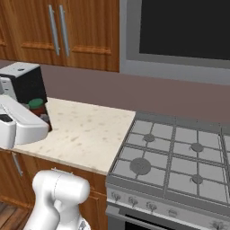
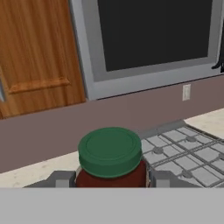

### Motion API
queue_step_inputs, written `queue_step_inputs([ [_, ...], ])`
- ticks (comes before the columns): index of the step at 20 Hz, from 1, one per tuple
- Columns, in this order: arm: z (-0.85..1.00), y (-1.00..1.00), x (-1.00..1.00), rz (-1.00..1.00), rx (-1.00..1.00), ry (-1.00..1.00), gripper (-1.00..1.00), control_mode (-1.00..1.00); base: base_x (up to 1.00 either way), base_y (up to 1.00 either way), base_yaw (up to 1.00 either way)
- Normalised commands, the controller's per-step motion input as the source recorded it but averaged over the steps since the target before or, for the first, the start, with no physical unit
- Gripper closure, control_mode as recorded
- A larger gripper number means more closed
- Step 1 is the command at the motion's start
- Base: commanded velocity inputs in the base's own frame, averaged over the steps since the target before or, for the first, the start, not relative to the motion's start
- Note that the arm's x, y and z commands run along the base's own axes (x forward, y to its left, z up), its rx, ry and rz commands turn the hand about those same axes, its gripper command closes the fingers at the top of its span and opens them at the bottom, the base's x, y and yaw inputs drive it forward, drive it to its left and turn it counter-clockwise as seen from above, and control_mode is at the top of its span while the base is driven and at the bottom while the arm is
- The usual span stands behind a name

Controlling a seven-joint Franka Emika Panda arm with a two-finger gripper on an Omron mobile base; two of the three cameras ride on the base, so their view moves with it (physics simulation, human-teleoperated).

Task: Collect the paprika, ketchup, and shaker from the cabinet and place them next to the stove.

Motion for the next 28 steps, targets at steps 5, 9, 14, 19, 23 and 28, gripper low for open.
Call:
queue_step_inputs([
  [5, -0.35, -0.14, 0.48, 0.06, 0.01, 0.04, 1.0, -1.0, 0.23, -0.23, 0.0],
  [9, -0.61, -0.23, 0.89, 0.25, 0.0, 0.13, 1.0, -1.0, 0.0, 0.0, 0.0],
  [14, -0.52, -0.16, 0.86, 0.4, 0.0, 0.03, 1.0, -1.0, 0.0, 0.0, 0.0],
  [19, -0.63, -0.01, 0.61, 0.45, -0.01, 0.0, 1.0, -1.0, 0.0, 0.0, 0.0],
  [23, -0.69, -0.01, 0.46, 0.47, -0.03, 0.0, 1.0, -1.0, 0.0, 0.0, 0.0],
  [28, -0.48, -0.15, 0.33, 0.42, 0.0, -0.01, 1.0, -1.0, 0.0, 0.0, 0.0],
])
